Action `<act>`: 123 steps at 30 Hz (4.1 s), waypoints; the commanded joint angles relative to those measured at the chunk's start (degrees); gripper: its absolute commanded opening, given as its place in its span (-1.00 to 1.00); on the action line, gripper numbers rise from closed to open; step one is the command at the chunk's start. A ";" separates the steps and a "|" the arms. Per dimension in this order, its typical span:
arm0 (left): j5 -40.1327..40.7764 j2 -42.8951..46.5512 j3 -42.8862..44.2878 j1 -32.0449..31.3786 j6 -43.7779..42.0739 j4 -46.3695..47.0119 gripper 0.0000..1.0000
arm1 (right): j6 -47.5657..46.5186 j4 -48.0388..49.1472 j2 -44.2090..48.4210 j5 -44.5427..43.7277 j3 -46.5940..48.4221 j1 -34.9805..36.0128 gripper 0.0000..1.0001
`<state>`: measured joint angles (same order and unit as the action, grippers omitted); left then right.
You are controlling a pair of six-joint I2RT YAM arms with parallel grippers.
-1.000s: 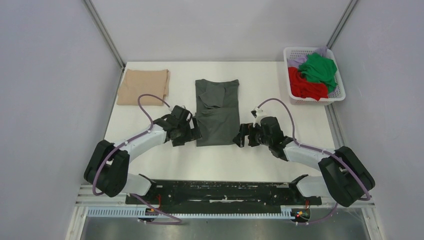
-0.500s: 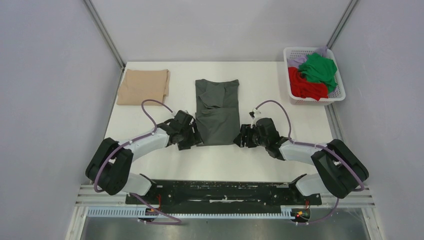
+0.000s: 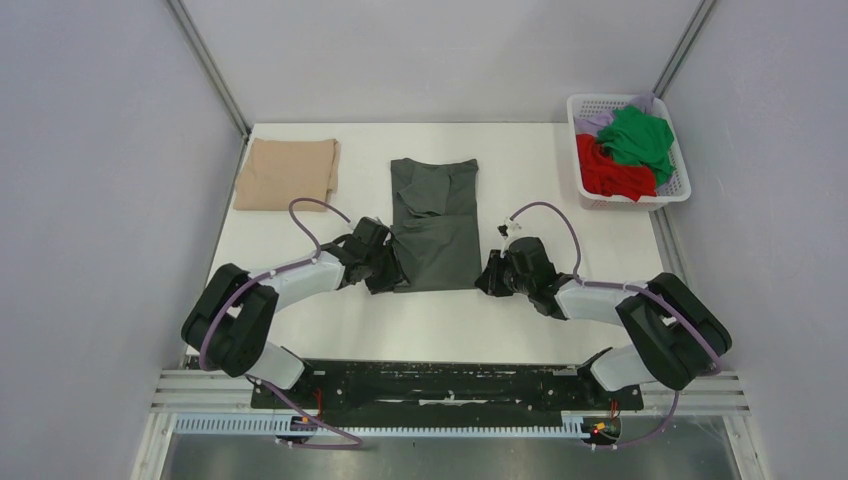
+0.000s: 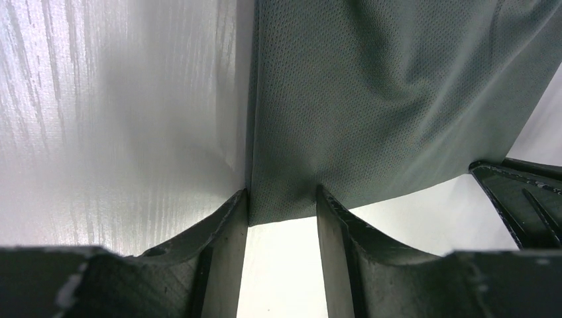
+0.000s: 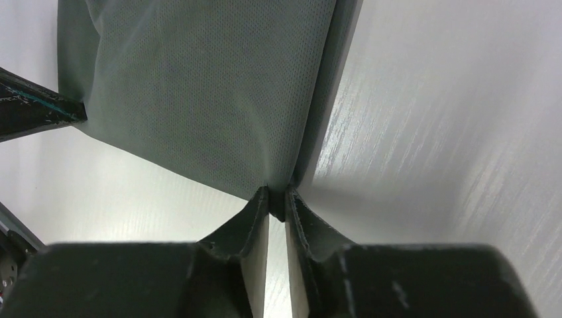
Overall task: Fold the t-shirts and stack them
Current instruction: Grab one side of the 2/3 rectangular tshirt with both arms, then fold the long partially folded tshirt into a neat square
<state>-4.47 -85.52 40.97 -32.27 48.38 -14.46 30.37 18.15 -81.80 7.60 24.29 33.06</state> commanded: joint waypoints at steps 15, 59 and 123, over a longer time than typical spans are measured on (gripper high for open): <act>2.90 0.06 -3.76 -0.34 1.45 -4.62 -0.03 | -1.10 1.18 0.82 -0.34 -2.03 0.44 -1.00; 5.08 30.45 -4.18 -9.56 3.17 -25.79 -0.96 | -8.72 -7.03 29.63 6.82 -9.15 10.12 -1.00; 5.41 -20.43 35.29 15.22 -14.34 -9.35 -0.96 | -10.07 12.98 -13.41 -4.79 21.56 -6.06 -1.00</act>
<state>-1.52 -103.04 72.44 -17.98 36.77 -24.95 20.36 26.70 -92.73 3.33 42.81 27.75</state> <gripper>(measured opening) 0.026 0.008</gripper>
